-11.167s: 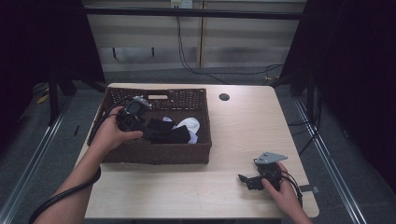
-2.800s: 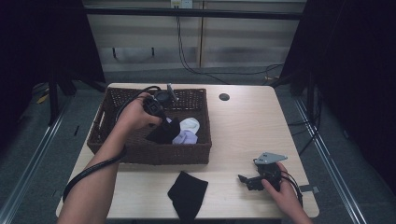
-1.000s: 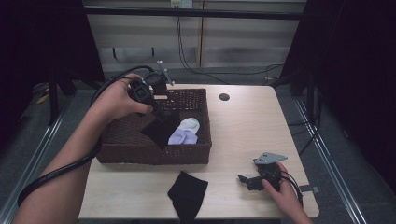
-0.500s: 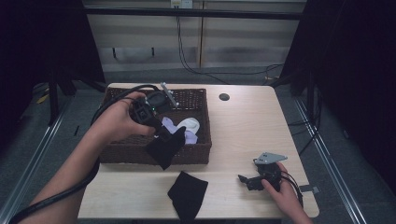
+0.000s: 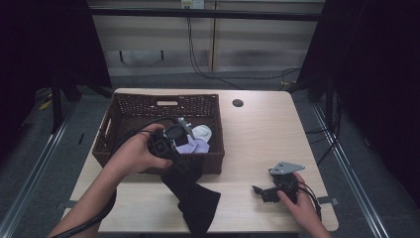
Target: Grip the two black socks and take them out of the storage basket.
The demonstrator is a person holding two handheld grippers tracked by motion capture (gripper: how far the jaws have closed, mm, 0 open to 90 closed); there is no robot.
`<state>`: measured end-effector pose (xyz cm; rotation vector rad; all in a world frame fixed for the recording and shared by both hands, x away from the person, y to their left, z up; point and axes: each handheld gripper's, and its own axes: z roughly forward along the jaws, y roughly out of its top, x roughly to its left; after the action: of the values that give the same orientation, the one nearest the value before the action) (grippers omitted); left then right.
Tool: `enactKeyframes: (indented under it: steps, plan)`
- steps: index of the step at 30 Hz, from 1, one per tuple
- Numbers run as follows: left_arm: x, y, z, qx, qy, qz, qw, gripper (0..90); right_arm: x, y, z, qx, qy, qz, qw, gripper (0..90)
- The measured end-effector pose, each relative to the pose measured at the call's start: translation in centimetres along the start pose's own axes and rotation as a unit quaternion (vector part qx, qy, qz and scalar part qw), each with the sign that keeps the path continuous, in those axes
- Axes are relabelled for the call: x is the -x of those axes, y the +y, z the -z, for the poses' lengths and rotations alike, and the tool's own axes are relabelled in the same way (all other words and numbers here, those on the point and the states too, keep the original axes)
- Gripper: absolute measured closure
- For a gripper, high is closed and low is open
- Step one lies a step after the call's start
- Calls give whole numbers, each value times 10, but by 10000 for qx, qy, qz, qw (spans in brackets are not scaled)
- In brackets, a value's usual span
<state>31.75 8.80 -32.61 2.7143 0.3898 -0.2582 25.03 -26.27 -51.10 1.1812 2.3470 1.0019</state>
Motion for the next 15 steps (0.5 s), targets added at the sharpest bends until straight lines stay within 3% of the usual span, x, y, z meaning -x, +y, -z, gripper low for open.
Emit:
enactKeyframes:
  steps: [3,15]
  plan:
    - [-1,-3,-10,-9,-78,-7,10000,844,0,0,0,-7,1,16,10000,85]
    - [-9,-10,-40,-110,65,124,9998,837,0,0,0,-6,1,16,10000,85]
